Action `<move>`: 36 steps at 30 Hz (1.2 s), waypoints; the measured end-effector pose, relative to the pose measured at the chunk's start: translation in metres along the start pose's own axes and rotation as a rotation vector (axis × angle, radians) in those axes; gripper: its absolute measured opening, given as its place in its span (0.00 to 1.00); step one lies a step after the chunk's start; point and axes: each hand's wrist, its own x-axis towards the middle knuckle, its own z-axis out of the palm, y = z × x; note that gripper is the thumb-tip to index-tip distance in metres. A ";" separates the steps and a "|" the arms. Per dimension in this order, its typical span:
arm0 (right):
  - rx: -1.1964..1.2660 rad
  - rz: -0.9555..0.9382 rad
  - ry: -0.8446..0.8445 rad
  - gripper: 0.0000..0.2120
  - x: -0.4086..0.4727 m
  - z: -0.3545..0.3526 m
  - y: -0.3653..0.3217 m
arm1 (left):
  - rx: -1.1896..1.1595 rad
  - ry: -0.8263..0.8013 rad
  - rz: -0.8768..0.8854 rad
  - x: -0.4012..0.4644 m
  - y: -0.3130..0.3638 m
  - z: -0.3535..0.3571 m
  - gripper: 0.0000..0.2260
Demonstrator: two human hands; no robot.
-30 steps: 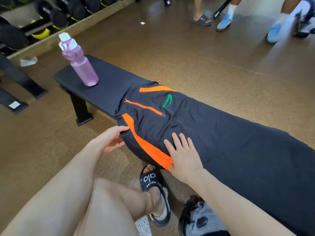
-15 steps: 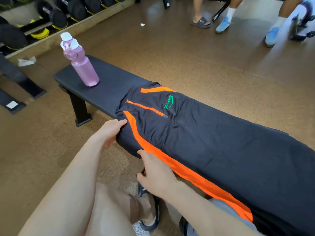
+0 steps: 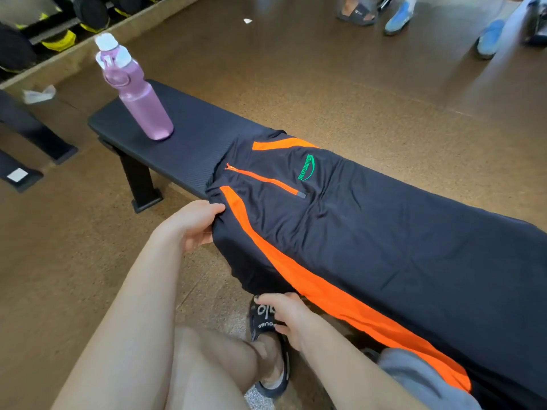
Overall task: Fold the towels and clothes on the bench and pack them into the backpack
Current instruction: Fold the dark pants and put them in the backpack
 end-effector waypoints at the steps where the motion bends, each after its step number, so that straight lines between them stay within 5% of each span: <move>1: 0.082 0.032 -0.001 0.44 0.003 0.000 0.004 | -0.020 -0.010 -0.008 0.001 0.000 0.000 0.10; 5: 0.334 0.101 -0.036 0.53 0.012 0.008 0.010 | -0.096 -0.024 -0.028 0.006 0.000 -0.002 0.10; 17: 0.517 0.056 0.097 0.30 0.025 0.005 0.001 | -0.180 -0.034 -0.066 0.006 0.000 -0.006 0.12; 22: 0.504 -0.002 0.083 0.31 0.007 0.005 0.011 | -0.230 -0.009 -0.022 0.005 0.005 0.001 0.11; 28: 0.667 -0.055 -0.227 0.18 -0.037 -0.006 0.014 | -0.110 0.089 0.068 0.014 0.006 0.005 0.13; 33: 0.780 0.037 -0.438 0.13 -0.080 -0.013 -0.001 | 0.187 0.253 0.097 0.029 0.001 -0.002 0.04; 36: 0.932 0.025 -0.492 0.21 -0.092 -0.033 -0.016 | 0.252 0.294 0.130 0.028 0.000 -0.004 0.06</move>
